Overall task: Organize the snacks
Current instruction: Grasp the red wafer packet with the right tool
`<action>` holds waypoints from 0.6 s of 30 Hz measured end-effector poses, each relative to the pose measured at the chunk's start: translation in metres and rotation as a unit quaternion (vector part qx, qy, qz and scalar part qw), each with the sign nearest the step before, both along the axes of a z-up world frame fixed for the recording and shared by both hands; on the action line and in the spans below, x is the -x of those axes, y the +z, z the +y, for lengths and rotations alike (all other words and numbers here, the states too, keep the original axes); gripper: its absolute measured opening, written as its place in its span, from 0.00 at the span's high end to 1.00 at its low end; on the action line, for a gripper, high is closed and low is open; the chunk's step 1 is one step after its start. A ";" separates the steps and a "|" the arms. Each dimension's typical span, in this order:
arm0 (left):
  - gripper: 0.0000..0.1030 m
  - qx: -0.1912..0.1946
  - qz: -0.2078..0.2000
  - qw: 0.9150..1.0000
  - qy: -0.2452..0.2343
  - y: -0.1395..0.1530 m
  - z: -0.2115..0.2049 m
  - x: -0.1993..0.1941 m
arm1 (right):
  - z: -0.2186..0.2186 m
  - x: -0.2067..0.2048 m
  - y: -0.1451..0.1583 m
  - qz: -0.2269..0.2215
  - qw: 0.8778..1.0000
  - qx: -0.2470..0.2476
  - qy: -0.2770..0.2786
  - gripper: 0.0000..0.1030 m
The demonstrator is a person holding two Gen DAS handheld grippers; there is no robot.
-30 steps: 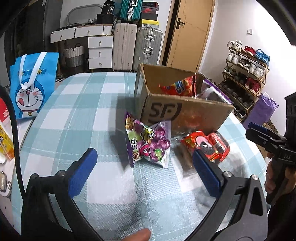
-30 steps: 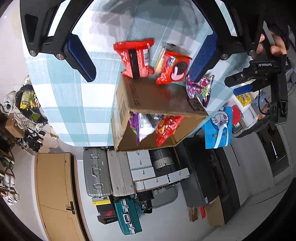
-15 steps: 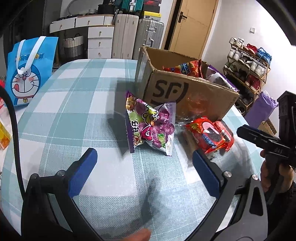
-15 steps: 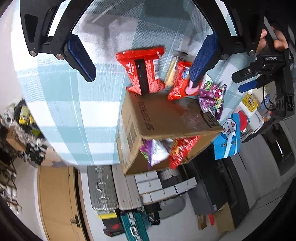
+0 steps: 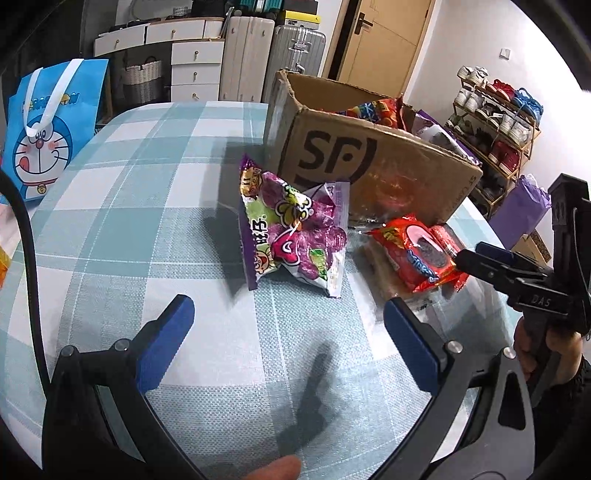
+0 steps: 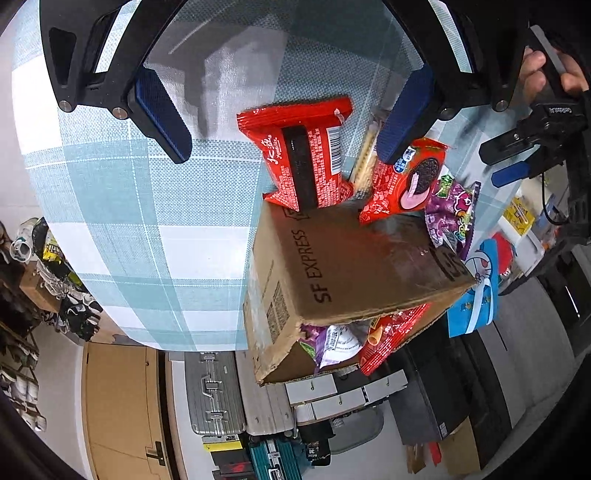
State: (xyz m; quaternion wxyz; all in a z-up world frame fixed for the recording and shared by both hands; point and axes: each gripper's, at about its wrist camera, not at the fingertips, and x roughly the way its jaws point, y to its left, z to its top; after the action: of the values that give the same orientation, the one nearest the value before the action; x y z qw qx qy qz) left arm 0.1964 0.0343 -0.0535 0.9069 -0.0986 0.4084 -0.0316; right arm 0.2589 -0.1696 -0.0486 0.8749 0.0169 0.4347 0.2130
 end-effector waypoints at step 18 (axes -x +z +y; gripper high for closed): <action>0.01 0.002 0.001 1.000 0.000 -0.001 0.001 -0.001 | 0.039 -0.009 -0.009 0.016 0.998 0.040 0.036 0.52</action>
State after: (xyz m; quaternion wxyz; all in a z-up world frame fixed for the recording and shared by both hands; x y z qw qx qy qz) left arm 0.1969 0.0348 -0.0547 0.9062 -0.1001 0.4096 -0.0323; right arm 0.2681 -0.1311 -0.0575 0.8592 -0.0302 0.4574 0.2271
